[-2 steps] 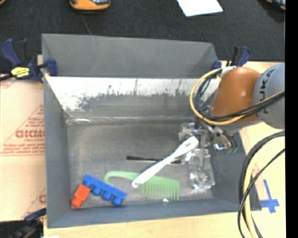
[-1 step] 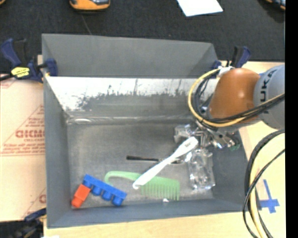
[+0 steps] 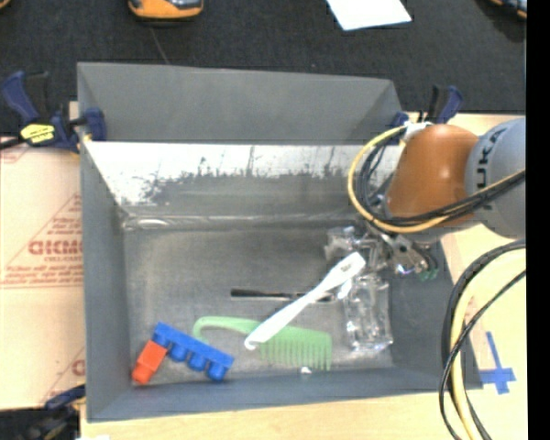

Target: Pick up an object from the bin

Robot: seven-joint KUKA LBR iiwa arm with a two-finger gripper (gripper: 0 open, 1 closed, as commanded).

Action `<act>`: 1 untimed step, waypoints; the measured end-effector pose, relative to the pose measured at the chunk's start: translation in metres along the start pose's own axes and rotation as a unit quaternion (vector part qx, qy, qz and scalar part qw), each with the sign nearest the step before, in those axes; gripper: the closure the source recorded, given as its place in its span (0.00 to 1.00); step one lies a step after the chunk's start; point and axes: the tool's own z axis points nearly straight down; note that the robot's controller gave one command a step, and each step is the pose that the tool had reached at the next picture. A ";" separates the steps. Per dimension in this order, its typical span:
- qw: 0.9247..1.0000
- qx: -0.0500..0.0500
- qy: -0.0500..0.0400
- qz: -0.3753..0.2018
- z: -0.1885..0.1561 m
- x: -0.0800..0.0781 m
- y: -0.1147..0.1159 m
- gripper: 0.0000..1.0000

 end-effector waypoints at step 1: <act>0.993 0.002 -0.003 -0.114 0.004 0.001 0.003 0.00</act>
Offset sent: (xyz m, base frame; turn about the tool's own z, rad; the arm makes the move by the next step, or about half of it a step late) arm 0.0004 0.0003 -0.0017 0.0137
